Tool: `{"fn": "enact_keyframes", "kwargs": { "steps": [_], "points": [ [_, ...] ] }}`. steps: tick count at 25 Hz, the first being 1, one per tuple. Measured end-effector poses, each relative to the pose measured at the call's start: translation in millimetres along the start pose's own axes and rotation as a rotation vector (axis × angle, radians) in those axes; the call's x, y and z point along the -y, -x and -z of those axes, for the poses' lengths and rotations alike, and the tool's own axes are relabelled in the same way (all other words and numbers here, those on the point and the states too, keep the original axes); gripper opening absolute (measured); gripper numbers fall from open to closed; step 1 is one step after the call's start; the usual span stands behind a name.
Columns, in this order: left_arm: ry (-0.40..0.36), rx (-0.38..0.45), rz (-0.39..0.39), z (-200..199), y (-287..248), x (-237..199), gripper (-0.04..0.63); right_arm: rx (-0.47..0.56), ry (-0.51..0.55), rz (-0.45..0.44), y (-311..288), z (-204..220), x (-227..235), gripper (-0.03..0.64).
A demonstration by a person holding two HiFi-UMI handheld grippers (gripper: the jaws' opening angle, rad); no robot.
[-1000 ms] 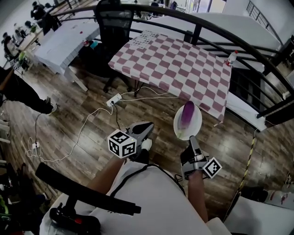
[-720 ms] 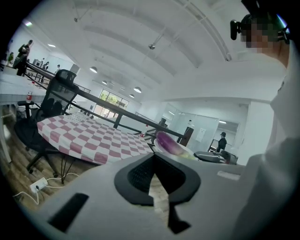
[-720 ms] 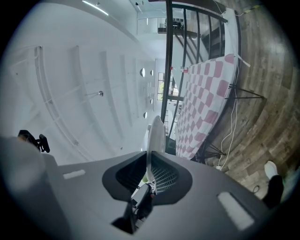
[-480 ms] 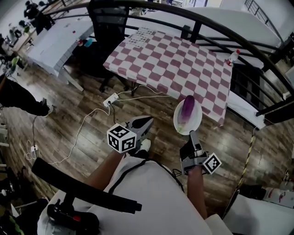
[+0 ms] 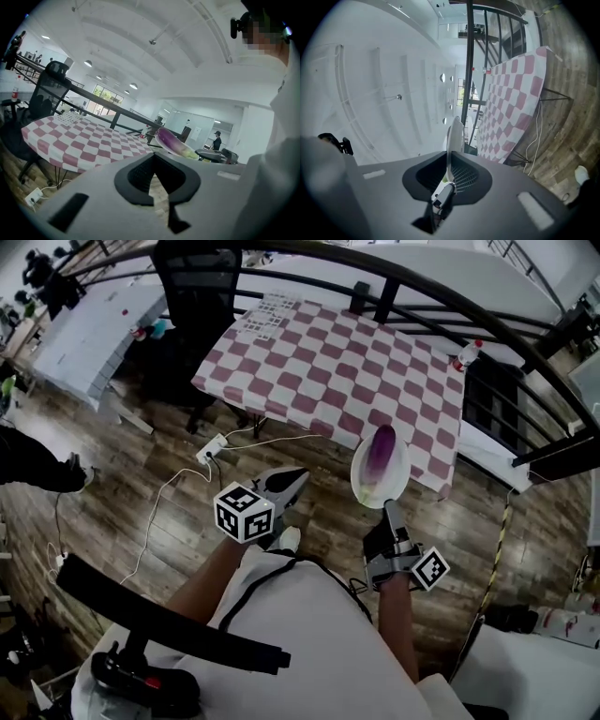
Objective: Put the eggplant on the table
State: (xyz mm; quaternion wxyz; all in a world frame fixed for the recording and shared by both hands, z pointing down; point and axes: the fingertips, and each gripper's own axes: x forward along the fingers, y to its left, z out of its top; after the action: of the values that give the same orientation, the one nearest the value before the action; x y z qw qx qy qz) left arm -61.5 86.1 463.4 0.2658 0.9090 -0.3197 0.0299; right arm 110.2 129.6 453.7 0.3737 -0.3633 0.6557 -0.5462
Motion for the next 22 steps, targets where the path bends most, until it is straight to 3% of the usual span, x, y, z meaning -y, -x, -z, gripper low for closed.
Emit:
{"fn": "enact_keyframes", "kwargs": {
  "steps": [22],
  "points": [
    [0.012,-0.033,0.077,-44.2,-31.1,-105.8,0.006,0.089,0.049,0.019,-94.9,-6.7,8.0,0.037]
  ]
}}
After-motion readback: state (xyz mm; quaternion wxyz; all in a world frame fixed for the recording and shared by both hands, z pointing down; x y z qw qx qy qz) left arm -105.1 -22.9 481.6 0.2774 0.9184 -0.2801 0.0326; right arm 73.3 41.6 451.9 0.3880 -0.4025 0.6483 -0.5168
